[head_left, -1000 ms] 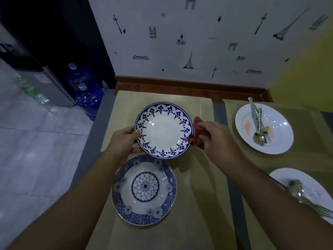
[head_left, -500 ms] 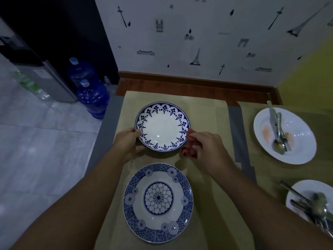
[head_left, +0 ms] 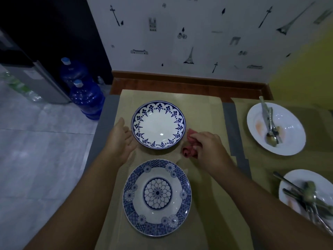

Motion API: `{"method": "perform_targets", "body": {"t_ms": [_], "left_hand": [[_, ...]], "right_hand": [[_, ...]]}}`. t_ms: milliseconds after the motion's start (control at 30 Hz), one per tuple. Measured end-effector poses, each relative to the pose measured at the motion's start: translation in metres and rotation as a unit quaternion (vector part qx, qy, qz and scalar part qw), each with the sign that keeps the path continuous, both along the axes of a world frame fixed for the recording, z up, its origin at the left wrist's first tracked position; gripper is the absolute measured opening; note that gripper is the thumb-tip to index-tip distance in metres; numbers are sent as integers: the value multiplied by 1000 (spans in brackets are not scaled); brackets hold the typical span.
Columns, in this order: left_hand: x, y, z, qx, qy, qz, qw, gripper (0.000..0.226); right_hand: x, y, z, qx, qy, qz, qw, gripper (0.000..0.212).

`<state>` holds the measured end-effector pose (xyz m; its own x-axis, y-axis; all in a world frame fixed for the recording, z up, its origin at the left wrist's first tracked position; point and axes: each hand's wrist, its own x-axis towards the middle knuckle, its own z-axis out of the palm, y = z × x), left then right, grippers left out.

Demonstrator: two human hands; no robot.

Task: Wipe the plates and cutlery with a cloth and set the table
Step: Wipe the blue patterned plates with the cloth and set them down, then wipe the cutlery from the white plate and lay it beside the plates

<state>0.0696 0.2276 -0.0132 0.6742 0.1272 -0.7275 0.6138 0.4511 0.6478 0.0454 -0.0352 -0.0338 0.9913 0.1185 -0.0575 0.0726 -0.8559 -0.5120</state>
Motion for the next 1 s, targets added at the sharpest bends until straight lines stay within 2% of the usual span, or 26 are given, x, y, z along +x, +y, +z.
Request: {"method": "perform_targets", "body": {"t_ms": [233,367,533,700,1000], "left_hand": [[-40,-61,17,-55,-16,-114,992,67],[-62,-104,13,-127,5,-166,978,67],[-86,-165,12,-167,31,-240,956,65],[-112,-231,20,-156,46,-304,939,63],[-167,-351,9,-82,68,-372,922,45]], "right_hand": [[-44,-35,18,14,3,-52,999,40],[-85,-61,38,40,5,-110,993,36],[-132,-103,48,51,45,-177,982,30],[-176,-152,44,21,24,-250,968,42],[-222,-279,48,32,9,-265,964,48]]}}
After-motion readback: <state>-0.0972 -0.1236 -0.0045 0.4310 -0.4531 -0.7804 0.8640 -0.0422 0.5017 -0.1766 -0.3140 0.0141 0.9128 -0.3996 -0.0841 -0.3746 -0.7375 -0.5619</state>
